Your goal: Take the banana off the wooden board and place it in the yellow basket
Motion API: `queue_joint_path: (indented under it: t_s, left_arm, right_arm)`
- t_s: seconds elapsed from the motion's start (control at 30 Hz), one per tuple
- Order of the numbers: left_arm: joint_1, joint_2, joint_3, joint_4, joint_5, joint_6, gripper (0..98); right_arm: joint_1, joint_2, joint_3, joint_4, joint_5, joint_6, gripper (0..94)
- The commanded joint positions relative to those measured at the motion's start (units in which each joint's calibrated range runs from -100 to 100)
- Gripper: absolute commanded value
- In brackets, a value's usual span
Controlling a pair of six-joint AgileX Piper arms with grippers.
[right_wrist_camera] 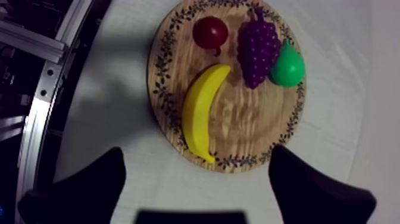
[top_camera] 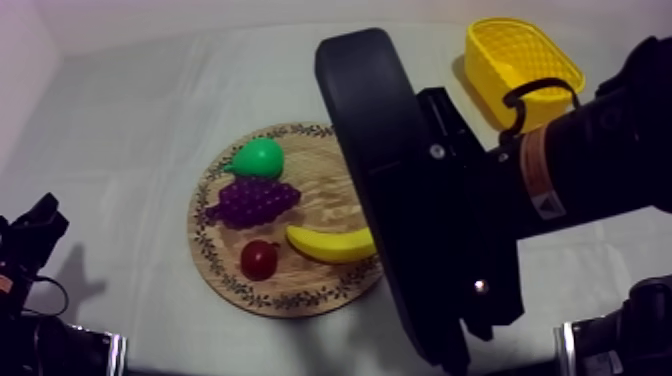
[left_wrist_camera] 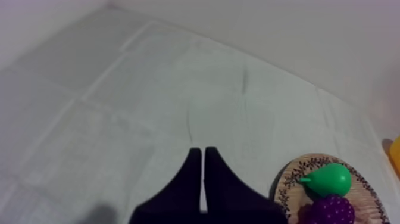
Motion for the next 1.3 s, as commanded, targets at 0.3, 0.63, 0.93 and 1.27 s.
queue_joint_path:
  t_s: [0.3,0.63,0.93,1.27]
  left_arm:
    - [0.02,-0.05,-0.01,0.03,-0.01,0.03,0.1]
    - [0.02,-0.05,-0.01,0.03,-0.01,0.02,0.1]
    - [0.02,-0.05,-0.01,0.03,-0.01,0.03,0.1]
    - [0.02,-0.05,-0.01,0.03,-0.01,0.05,0.1]
  right_arm:
    - [0.08,0.94,0.6,0.3,-1.1,0.29,69.3]
    - [0.59,4.13,1.62,-0.05,-2.99,0.02,69.0]
    - [1.52,9.41,1.79,-0.75,-5.97,-0.23,68.7]
    - [3.64,18.29,-0.96,-1.64,-9.49,0.16,68.4]
